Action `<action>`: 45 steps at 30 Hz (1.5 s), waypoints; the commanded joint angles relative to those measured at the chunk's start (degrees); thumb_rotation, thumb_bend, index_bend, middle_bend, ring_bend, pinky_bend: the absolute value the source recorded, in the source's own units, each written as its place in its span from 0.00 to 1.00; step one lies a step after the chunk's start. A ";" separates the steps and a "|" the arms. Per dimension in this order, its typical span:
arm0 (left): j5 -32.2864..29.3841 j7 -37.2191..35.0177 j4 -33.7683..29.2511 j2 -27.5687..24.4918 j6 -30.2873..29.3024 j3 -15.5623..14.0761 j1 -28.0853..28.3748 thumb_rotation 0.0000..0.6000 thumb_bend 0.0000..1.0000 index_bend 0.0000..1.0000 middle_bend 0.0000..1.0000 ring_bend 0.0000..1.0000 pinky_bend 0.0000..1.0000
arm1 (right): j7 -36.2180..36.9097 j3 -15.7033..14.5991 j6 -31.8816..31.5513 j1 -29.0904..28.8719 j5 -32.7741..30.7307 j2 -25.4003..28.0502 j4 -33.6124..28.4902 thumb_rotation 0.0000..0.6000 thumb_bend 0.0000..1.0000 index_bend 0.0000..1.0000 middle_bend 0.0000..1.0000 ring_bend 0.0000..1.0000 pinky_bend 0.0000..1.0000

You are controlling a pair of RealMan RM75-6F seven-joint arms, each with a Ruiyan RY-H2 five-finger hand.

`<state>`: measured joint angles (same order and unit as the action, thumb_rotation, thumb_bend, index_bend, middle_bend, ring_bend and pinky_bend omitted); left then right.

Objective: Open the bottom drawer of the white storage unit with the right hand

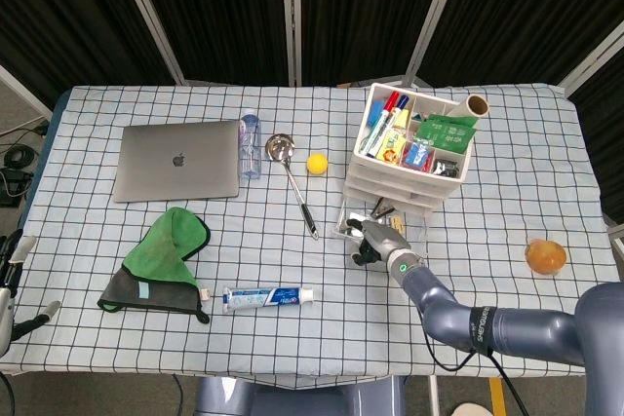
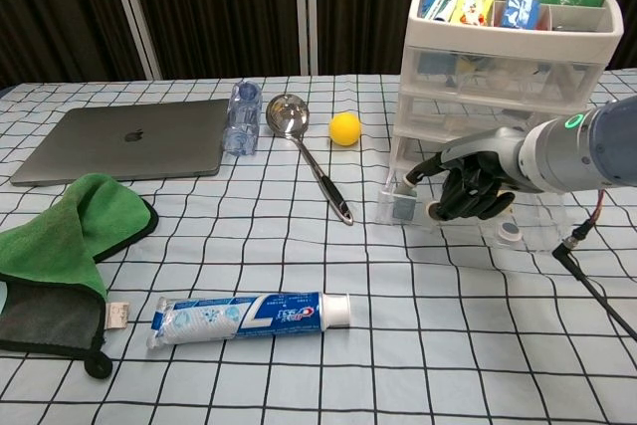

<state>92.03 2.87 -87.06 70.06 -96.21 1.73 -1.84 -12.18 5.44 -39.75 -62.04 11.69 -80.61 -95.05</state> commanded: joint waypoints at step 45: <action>2.16 -1.70 0.04 -0.46 -2.35 -0.59 -0.58 1.00 0.00 0.00 0.00 0.00 0.00 | -0.86 0.72 -11.42 5.73 5.71 6.97 -12.35 1.00 0.55 0.22 1.00 1.00 0.90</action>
<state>94.19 1.17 -87.03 69.61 -98.55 1.13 -2.41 -13.22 5.82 -50.53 -56.84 16.61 -74.22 -106.59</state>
